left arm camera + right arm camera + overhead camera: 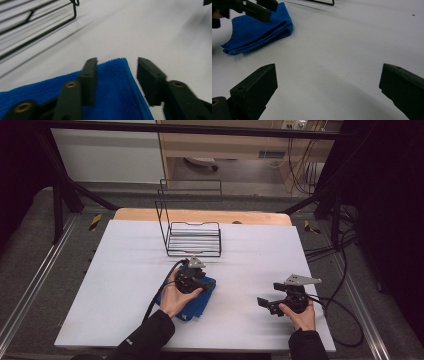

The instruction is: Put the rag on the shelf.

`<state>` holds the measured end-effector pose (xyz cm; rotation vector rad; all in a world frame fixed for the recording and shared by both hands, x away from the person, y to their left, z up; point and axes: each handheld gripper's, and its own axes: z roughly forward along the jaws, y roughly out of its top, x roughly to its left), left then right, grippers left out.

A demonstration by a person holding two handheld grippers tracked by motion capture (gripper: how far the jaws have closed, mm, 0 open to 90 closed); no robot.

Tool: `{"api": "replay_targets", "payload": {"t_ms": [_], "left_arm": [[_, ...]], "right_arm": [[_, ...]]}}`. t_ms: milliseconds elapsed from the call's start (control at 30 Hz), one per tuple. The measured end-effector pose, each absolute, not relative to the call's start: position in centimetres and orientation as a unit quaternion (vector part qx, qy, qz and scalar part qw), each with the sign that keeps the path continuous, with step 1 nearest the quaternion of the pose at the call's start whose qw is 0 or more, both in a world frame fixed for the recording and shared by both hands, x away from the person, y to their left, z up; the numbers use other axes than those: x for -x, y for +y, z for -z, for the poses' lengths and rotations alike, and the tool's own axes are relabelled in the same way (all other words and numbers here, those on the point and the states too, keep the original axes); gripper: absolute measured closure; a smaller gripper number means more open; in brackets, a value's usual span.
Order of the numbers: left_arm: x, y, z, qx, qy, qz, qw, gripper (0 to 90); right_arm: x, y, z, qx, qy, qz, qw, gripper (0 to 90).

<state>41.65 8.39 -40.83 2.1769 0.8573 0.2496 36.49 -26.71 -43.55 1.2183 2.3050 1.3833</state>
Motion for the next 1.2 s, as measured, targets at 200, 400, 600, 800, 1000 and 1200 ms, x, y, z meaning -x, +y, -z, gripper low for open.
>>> {"api": "replay_targets", "payload": {"t_ms": [200, 400, 600, 800, 1000, 1200], "left_arm": [[-40.2, 13.3, 39.4, -0.874, 0.317, -0.116, 0.349, 30.7], [-38.7, 19.1, 40.8, -0.872, 0.351, -0.117, 0.32, 34.0], [-38.9, 20.7, 42.4, -0.862, 0.383, -0.106, 0.315, 45.6], [-39.6, 20.8, 43.3, -0.859, 0.389, -0.075, 0.323, 60.8], [-39.4, 20.6, 43.4, -0.866, 0.383, -0.067, 0.313, 72.0], [-39.2, 20.3, 43.5, -0.866, 0.385, -0.069, 0.311, 77.7]], "right_arm": [[-36.5, -26.6, 43.6, -0.413, 0.778, -0.464, 0.094, 2.4], [-36.5, -26.3, 43.7, -0.416, 0.778, -0.463, 0.092, 2.5], [-36.5, -26.0, 43.8, -0.414, 0.78, -0.461, 0.091, 2.7], [-36.2, -24.7, 43.4, -0.413, 0.783, -0.453, 0.106, 2.8], [-35.9, -21.7, 42.3, -0.403, 0.786, -0.453, 0.121, 5.0], [-34.9, -16.1, 41.7, -0.348, 0.819, -0.44, 0.12, 12.4]]}}
